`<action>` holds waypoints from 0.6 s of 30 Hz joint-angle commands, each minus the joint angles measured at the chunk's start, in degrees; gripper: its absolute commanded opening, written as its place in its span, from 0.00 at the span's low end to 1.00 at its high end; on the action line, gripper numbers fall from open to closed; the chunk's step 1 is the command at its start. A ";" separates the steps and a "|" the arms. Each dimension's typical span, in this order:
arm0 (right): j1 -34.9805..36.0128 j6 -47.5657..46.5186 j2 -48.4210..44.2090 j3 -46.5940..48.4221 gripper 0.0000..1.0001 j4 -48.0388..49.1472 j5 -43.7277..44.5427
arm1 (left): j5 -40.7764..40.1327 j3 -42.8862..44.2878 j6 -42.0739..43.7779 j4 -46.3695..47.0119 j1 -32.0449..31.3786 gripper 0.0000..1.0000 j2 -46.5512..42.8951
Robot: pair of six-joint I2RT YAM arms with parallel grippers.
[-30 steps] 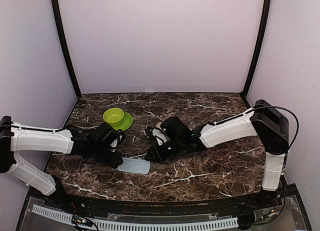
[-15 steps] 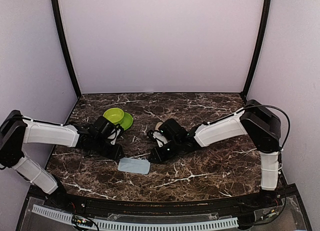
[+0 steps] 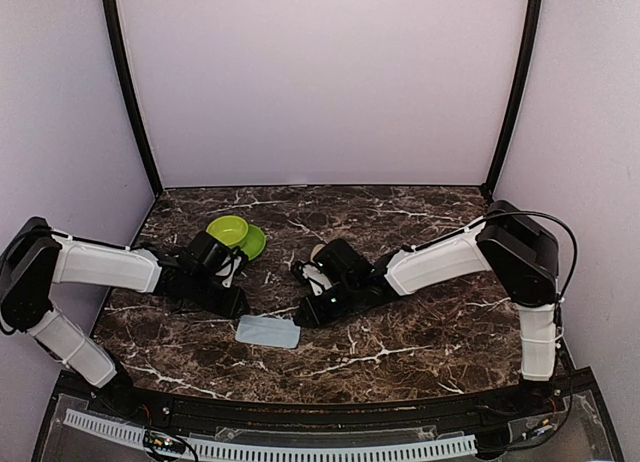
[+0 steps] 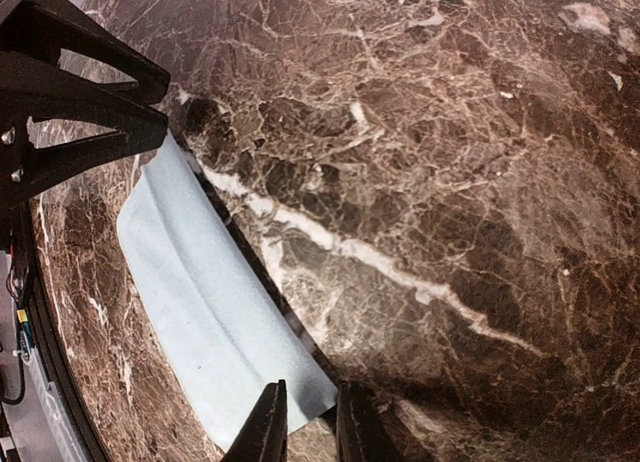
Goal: Organize the sunglasses
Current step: Pick up the folded cleaning cloth from the center of the board.
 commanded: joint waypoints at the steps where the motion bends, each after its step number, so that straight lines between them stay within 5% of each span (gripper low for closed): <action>1: 0.59 0.56 1.59 0.93 0.19 -0.20 -0.10 | 1.03 -0.06 0.70 0.72 0.33 0.30 0.76; 18: 0.22 0.04 0.87 1.40 0.21 -0.58 0.60 | 1.44 -1.78 0.33 1.63 0.30 0.23 2.02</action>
